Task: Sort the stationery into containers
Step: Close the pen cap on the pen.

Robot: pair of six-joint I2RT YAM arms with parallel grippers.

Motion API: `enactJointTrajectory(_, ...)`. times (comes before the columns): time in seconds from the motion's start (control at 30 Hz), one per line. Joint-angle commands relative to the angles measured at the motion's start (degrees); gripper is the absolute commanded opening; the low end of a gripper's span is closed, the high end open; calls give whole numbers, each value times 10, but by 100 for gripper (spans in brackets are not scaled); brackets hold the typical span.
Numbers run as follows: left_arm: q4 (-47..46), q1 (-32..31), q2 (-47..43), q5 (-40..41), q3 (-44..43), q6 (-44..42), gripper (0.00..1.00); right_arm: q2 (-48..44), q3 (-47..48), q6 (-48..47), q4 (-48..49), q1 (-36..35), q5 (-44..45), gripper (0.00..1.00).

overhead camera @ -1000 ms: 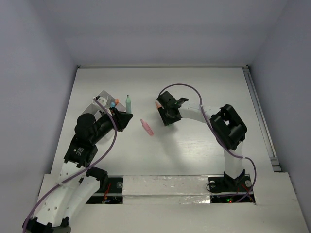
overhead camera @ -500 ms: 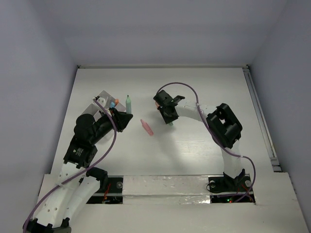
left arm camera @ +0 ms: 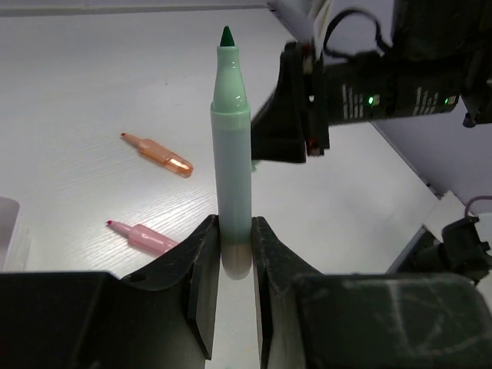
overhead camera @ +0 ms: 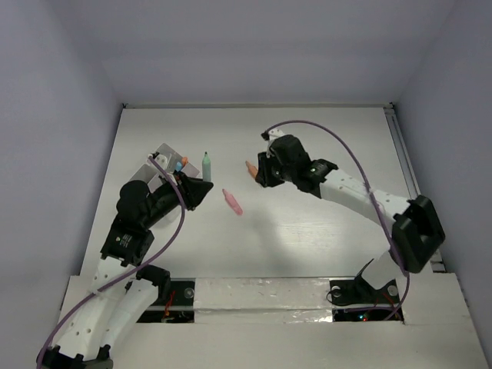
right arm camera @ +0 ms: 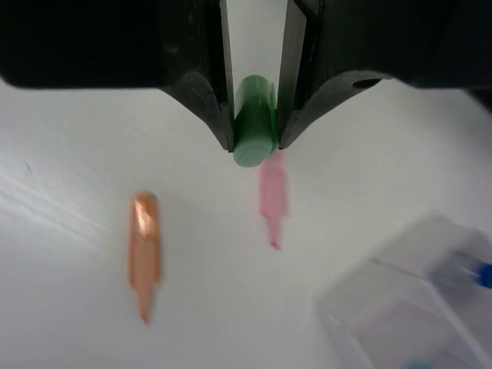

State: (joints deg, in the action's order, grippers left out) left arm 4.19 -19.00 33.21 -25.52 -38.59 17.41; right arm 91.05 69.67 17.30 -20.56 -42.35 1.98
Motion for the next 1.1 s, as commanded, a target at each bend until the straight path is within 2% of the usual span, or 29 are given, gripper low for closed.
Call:
enactJointTrajectory(0.0, -65, 3, -8, -69, 7, 24, 0, -41, -23, 72, 257, -2, -156, 0)
enactJointTrajectory(0.13, -89, 3, -7, -121, 17, 34, 0, -66, -20, 127, 375, -2, -178, 0)
enactJointTrajectory(0.3, -160, 3, 4, -227, 40, 82, 0, -73, -6, 207, 542, 9, -248, 0)
enactJointTrajectory(0.47, -230, 3, 14, -276, 57, 133, 0, -64, -5, 283, 633, 9, -281, 0)
enactJointTrajectory(0.7, -240, 3, 12, -270, 62, 149, 0, -46, -15, 358, 720, 9, -344, 0)
enactJointTrajectory(0.77, -282, 3, 12, -270, 77, 177, 0, -42, -27, 375, 744, 9, -353, 0)
enactJointTrajectory(1.07, -346, 3, 14, -271, 82, 219, 0, -25, -38, 431, 816, 9, -396, 0)
